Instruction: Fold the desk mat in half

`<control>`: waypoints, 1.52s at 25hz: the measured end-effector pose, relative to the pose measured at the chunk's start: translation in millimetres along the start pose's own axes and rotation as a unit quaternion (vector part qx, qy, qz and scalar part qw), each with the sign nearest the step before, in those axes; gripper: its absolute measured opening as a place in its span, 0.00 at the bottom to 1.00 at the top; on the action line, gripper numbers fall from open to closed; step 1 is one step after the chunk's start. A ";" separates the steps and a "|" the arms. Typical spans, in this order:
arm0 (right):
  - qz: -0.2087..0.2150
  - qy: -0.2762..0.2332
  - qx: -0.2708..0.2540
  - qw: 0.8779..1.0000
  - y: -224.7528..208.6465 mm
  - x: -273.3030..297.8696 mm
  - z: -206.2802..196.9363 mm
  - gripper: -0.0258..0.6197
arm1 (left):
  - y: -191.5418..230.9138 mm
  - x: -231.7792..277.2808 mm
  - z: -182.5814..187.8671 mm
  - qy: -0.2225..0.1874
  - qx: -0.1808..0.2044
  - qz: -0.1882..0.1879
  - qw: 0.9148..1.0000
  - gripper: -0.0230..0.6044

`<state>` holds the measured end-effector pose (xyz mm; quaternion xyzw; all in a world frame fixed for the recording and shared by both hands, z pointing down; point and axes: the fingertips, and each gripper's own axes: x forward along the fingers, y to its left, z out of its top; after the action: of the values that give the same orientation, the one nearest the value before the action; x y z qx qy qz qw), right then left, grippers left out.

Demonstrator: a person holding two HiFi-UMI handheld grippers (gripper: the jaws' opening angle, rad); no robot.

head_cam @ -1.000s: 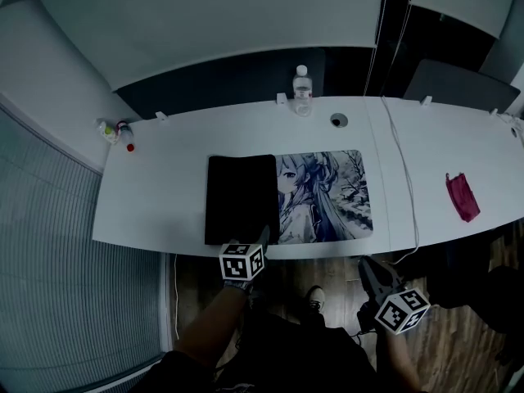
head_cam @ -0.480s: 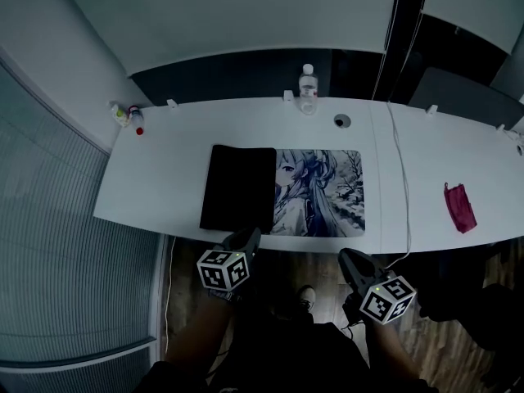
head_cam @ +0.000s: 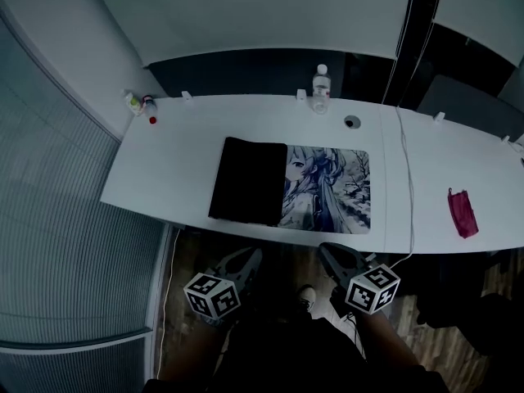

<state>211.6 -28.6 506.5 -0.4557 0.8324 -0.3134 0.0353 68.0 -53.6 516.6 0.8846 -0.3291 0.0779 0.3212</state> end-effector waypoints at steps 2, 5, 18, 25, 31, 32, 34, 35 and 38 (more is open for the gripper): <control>0.006 0.006 -0.004 1.000 10.5 8.9 -3.2 0.08 | 0.5 -11.2 -1.1 -0.003 -0.007 -0.002 1.000 0.05; 0.009 0.014 -0.009 1.000 26.7 22.3 -10.2 0.08 | 7.3 -27.2 -3.2 -0.005 -0.008 -0.005 1.000 0.05; -0.023 0.011 -0.011 1.000 113.0 52.6 -53.8 0.08 | 47.2 -108.9 -9.9 0.010 0.013 -0.036 0.999 0.05; -0.050 0.001 -0.007 0.999 148.0 55.6 -80.1 0.08 | 57.5 -142.4 -21.1 0.030 0.026 -0.067 0.997 0.05; -0.068 -0.007 0.004 0.998 168.5 63.0 -108.0 0.08 | 73.8 -164.9 -33.8 0.049 0.051 -0.081 0.994 0.05; -0.070 -0.009 0.006 0.997 171.0 64.2 -111.7 0.08 | 76.1 -167.6 -35.0 0.050 0.052 -0.083 0.994 0.05; -0.073 -0.011 0.008 0.997 176.1 66.1 -117.2 0.08 | 80.0 -172.5 -37.0 0.053 0.052 -0.086 0.993 0.05; -0.075 -0.011 0.009 0.997 178.7 66.7 -119.4 0.08 | 81.7 -174.7 -37.8 0.054 0.052 -0.088 0.993 0.05; -0.079 -0.013 0.008 0.997 184.8 67.3 -124.5 0.08 | 85.6 -179.5 -39.7 0.053 0.050 -0.091 0.993 0.05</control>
<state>-6.5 51.5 519.1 -0.5240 0.7905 -0.3161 0.0250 -121.6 17.1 529.2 0.9204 -0.2251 0.1119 0.2993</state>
